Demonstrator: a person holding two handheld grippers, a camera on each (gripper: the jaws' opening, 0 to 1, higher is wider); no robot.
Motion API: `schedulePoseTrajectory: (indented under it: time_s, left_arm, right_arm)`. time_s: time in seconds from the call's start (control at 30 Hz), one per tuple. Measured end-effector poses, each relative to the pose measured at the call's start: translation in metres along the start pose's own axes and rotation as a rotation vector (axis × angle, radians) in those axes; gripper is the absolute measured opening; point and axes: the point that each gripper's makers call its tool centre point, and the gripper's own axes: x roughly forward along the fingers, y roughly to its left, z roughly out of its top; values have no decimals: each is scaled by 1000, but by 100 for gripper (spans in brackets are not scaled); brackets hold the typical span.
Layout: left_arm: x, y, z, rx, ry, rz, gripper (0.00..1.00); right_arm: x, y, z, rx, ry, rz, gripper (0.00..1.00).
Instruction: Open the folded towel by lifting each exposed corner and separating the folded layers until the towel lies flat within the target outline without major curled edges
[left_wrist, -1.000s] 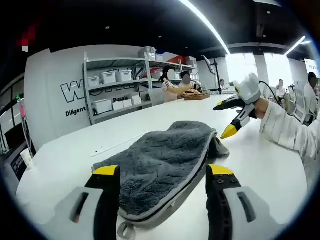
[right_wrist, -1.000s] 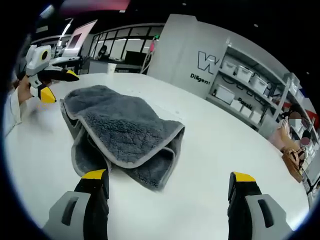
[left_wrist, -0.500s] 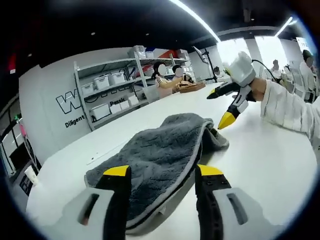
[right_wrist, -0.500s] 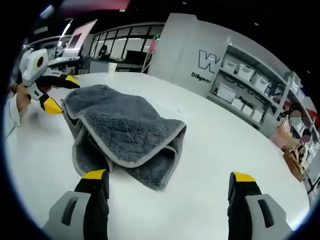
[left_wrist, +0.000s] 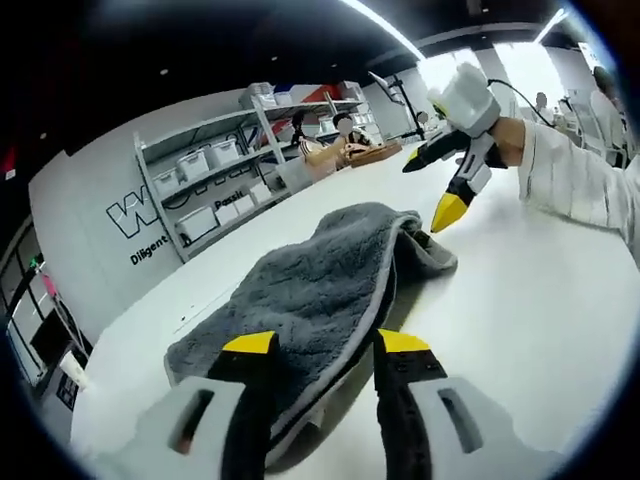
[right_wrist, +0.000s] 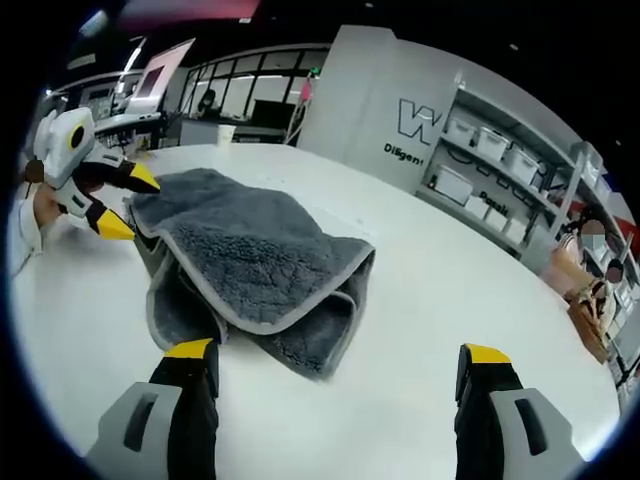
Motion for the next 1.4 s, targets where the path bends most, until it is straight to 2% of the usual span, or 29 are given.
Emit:
schedulePoseTrajectory:
  time_s: [0.27,0.57,0.97,1.4]
  left_arm:
    - [-1,-1,-3,0,6,-7,24]
    - [0,-6,-4,8,9,-26,6]
    - [2,-7,-7,36,26,-28,2]
    - [-3,-3,-3,7,17,-28,1]
  right_arm:
    - [1,0,-1,-2,7,1,97]
    - [1,0,-2,-3,12,-2,97]
    - [0,0,-2,-2,12,-4,96]
    - [1,-1,-2,1,12,-4,95]
